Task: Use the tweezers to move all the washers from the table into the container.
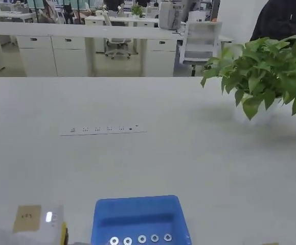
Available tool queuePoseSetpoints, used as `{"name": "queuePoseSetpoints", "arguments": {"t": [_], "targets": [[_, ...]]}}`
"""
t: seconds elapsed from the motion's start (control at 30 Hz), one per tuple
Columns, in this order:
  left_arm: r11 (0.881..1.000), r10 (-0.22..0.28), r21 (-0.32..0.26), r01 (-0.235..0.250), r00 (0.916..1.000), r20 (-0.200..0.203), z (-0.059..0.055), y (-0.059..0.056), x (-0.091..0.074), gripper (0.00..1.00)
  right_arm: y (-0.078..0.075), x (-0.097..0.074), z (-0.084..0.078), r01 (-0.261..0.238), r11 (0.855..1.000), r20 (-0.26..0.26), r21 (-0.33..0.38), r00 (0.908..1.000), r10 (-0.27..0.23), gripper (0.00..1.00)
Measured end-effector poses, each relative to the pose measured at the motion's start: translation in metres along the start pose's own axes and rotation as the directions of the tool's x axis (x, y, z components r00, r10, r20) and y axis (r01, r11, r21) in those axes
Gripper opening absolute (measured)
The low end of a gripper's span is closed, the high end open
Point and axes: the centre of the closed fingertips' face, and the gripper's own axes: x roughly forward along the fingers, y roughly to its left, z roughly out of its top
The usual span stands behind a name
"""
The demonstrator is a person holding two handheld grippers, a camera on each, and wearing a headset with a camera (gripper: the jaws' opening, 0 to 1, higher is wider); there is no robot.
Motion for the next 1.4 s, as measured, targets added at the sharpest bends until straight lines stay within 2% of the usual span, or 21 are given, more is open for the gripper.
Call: {"name": "queuePoseSetpoints", "arguments": {"t": [0.17,0.23,0.27,0.4,0.43,0.53,0.77,0.9,1.1,1.17,1.4], "targets": [[0.999,-0.045,0.012,0.045,0.9989,-0.012,0.003,-0.006,0.008,0.17,0.0,0.006,0.004,-0.029,0.999,-0.018,-0.033,0.9994,0.028,0.03],[0.998,-0.045,0.036,0.047,0.9976,-0.053,-0.003,-0.006,0.009,0.12,-0.001,0.008,0.005,-0.035,0.998,-0.027,-0.048,0.9991,0.034,0.03],[0.998,-0.041,0.053,0.044,0.9972,-0.063,-0.004,-0.005,0.01,0.09,-0.002,0.008,0.005,-0.04,0.998,-0.03,-0.052,0.9988,0.038,0.03],[0.997,-0.047,0.058,0.052,0.9958,-0.078,-0.008,-0.006,0.012,0.01,-0.002,0.01,0.003,-0.053,0.995,-0.055,-0.08,0.9973,0.048,0.03],[0.996,-0.049,0.066,0.056,0.9937,-0.101,-0.013,-0.006,0.013,0.0,-0.001,0.011,0.002,-0.06,0.994,-0.065,-0.09,0.9964,0.054,0.03],[0.994,-0.031,0.096,0.045,0.9894,-0.142,-0.021,-0.006,0.015,0.0,0.0,0.014,-0.001,-0.076,0.991,-0.097,-0.114,0.9932,0.065,0.03],[0.994,0.024,0.109,-0.005,0.985,-0.171,-0.033,0.006,0.008,0.0,-0.008,0.019,-0.007,-0.087,0.984,-0.146,-0.157,0.9872,0.064,0.03],[0.993,0.067,0.113,-0.043,0.9724,-0.223,-0.049,0.017,0.004,0.0,-0.014,0.024,-0.011,-0.1,0.979,-0.174,-0.179,0.9823,0.069,0.03],[0.994,0.088,0.081,-0.069,0.9633,-0.254,-0.063,0.027,0.003,0.0,-0.018,0.036,-0.016,-0.123,0.973,-0.178,-0.194,0.9801,0.089,0.04],[0.993,0.107,0.08,-0.087,0.9515,-0.288,-0.073,0.032,0.0,0.0,-0.018,0.04,-0.016,-0.131,0.973,-0.167,-0.191,0.981,0.1,0.04],[0.995,0.097,0.041,-0.088,0.9368,-0.336,-0.097,0.036,-0.006,0.0,-0.017,0.053,-0.015,-0.159,0.981,-0.097,-0.109,0.984,0.149,0.05]]}}
